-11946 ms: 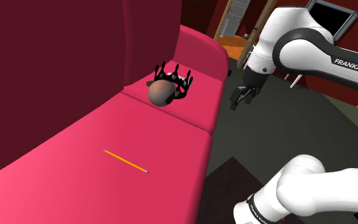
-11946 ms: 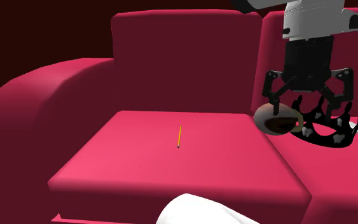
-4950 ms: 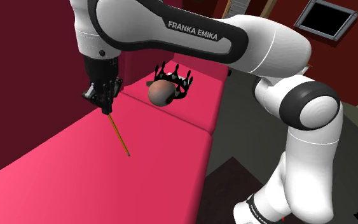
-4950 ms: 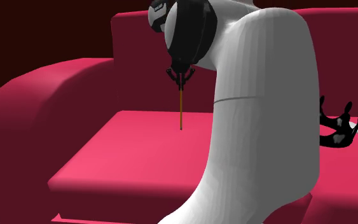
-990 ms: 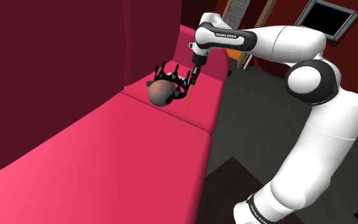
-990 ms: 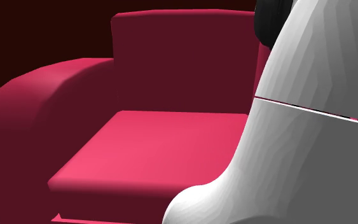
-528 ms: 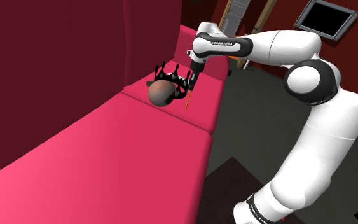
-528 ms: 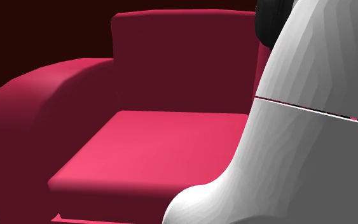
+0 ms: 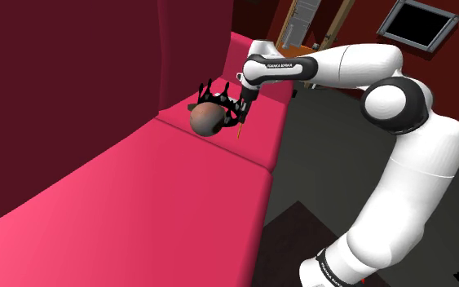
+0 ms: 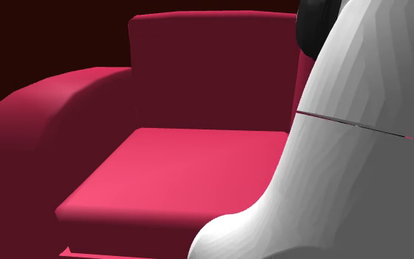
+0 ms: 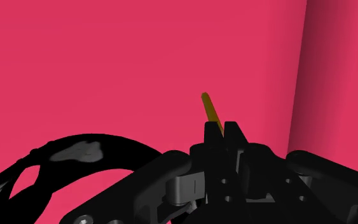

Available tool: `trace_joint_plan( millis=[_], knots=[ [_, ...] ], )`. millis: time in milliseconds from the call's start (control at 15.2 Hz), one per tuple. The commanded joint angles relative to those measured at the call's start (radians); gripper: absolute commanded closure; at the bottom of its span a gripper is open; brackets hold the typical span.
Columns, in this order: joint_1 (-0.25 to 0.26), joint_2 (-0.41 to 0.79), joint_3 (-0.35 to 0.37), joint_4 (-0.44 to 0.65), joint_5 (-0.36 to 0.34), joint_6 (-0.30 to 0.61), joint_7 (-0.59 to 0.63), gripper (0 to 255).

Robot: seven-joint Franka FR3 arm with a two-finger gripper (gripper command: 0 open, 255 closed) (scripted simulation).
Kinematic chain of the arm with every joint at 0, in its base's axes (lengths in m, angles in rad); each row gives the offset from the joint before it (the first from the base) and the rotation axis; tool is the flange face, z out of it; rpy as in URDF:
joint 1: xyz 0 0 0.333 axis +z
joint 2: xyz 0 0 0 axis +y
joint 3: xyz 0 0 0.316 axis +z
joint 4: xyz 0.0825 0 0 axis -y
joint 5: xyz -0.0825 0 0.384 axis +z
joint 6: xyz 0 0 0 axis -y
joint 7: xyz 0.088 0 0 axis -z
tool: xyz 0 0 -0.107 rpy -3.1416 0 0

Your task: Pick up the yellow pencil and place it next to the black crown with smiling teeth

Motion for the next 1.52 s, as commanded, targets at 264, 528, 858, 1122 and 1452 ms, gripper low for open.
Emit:
trace_joint_plan(
  millis=[264, 528, 858, 1122, 1452],
  knots=[
    [-0.002, 0.029, -0.003, -0.049, -0.005, 0.070, 0.006, 255],
    [-0.002, 0.049, -0.004, -0.075, -0.010, 0.116, 0.011, 255],
    [-0.002, 0.057, -0.004, -0.082, -0.011, 0.131, 0.013, 255],
    [-0.002, 0.057, -0.004, -0.082, -0.012, 0.131, 0.013, 255],
    [0.001, 0.053, -0.002, -0.090, -0.012, 0.135, 0.018, 0]
  ],
)
